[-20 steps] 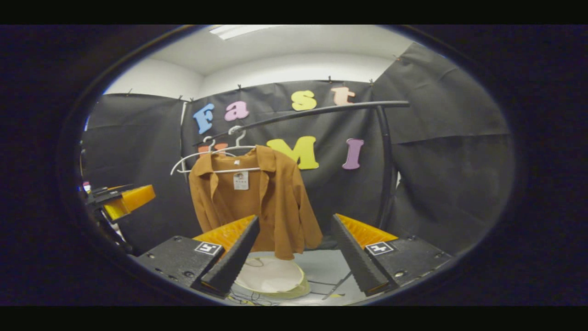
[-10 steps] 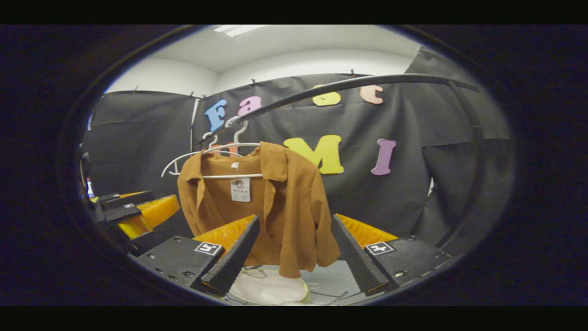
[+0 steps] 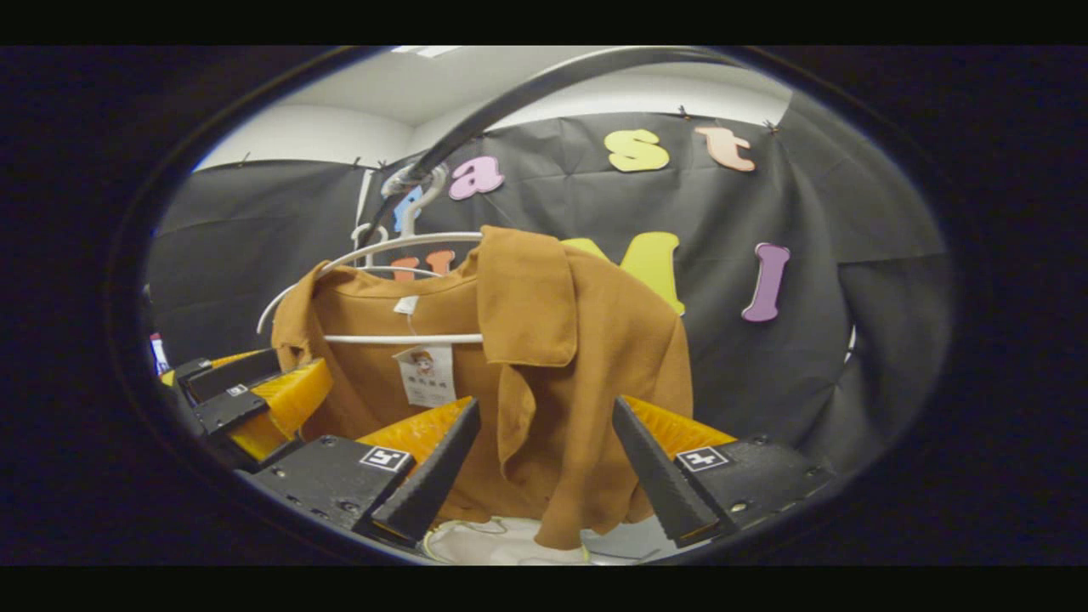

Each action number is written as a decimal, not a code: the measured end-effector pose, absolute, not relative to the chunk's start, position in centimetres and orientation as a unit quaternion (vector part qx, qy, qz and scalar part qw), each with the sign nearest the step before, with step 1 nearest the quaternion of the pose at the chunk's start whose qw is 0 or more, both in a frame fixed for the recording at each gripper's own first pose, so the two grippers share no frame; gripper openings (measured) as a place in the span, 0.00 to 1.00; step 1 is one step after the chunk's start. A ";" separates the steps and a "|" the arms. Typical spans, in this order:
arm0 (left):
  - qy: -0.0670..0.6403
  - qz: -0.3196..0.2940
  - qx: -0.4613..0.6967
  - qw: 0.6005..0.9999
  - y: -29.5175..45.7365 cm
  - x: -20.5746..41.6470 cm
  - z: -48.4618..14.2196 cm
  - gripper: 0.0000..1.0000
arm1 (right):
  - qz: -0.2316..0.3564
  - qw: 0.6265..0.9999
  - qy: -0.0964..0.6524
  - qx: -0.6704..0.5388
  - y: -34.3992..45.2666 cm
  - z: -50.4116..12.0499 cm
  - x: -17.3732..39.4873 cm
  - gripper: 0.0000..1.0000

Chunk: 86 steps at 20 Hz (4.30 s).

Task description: Grasp the clothes on the hanger with both hands and then place them into the laundry hamper below.

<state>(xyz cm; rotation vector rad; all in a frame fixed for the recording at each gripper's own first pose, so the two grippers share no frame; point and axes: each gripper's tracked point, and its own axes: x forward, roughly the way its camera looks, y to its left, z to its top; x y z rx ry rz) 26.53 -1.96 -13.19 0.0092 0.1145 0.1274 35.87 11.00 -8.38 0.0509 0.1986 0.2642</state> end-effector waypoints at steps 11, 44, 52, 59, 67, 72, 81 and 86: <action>0.079 0.110 0.010 0.991 1.7 29.8 -15.9 0.59 | 0.170 0.979 0.109 0.034 12.8 -10.0 41.8 0.70; 0.033 0.044 -0.066 0.996 9.3 29.6 -5.6 0.05 | 0.465 0.789 0.017 0.401 6.7 5.5 36.7 0.02; 0.062 0.022 -0.093 0.993 8.6 30.2 -8.6 0.00 | 0.353 0.829 0.036 0.432 2.3 1.5 40.6 0.03; 0.073 0.004 -0.111 0.991 8.0 30.4 -10.3 0.05 | 0.285 0.868 0.078 0.400 0.7 -3.0 42.2 0.04; 0.131 0.037 -0.116 0.984 9.8 27.8 -16.4 0.00 | 0.280 0.887 0.140 0.341 3.5 -8.4 40.1 0.03; 0.167 0.038 -0.124 0.977 9.2 24.8 -19.5 0.05 | 0.284 0.892 0.174 0.304 5.0 -11.1 37.8 0.03; 0.192 0.001 -0.120 0.974 5.4 21.1 -20.0 0.00 | 0.316 0.901 0.191 0.228 9.1 -10.9 33.1 0.04; 0.174 -0.044 -0.121 0.976 2.2 21.3 -17.0 0.05 | 0.348 0.898 0.177 0.203 12.6 -8.0 30.6 0.04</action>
